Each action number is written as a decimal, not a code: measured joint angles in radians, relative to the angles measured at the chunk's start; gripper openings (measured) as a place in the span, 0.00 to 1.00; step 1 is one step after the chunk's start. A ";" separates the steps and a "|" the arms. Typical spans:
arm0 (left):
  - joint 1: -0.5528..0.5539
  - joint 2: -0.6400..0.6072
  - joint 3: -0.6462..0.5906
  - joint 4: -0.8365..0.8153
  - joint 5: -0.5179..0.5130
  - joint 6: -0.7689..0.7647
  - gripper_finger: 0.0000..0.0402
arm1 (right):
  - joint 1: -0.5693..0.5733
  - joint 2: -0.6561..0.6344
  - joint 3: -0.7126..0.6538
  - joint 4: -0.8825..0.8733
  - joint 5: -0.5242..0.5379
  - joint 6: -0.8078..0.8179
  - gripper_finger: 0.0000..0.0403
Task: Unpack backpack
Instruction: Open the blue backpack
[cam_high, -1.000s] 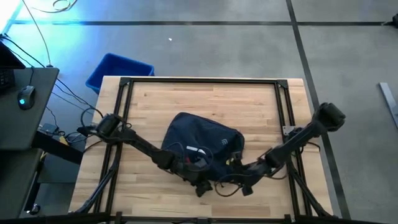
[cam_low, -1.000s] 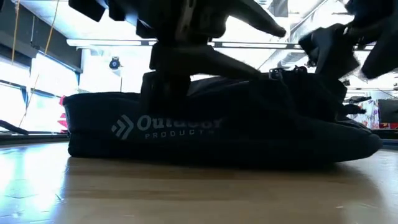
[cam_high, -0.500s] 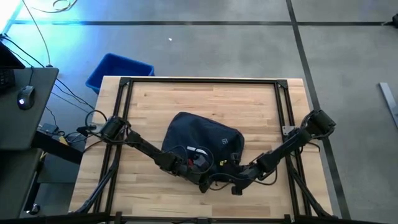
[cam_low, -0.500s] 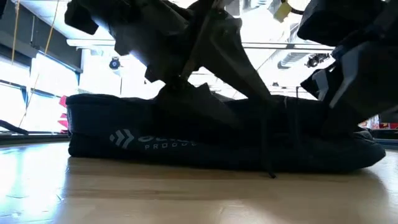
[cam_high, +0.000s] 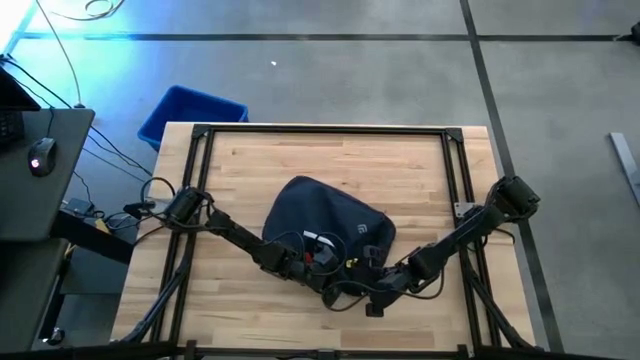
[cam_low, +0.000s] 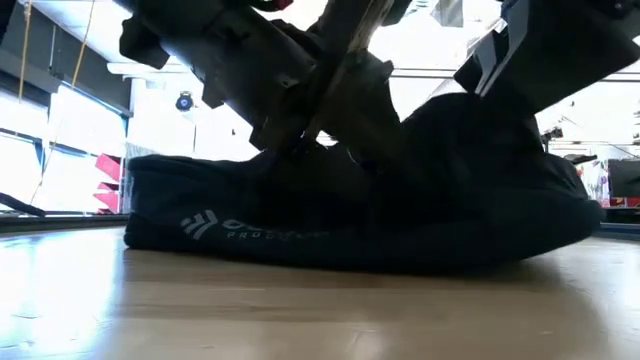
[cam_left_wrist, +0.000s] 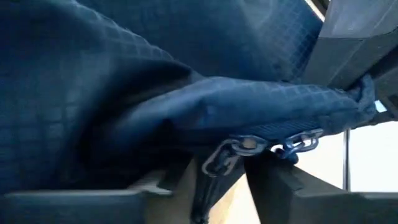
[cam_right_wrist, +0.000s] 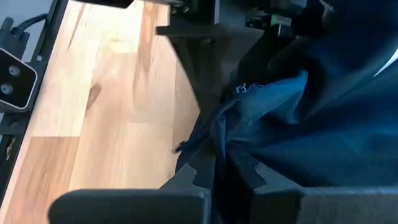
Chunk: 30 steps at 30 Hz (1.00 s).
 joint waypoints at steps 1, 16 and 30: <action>0.000 -0.001 0.000 0.001 0.000 0.010 0.15 | 0.000 0.000 0.000 -0.004 -0.003 -0.001 0.00; -0.005 -0.048 0.047 -0.256 0.096 0.208 0.00 | 0.028 -0.001 0.000 -0.139 -0.033 0.017 0.00; 0.013 -0.179 0.097 -0.925 -0.121 -0.057 0.00 | 0.044 -0.069 0.000 -0.387 0.005 -0.008 0.00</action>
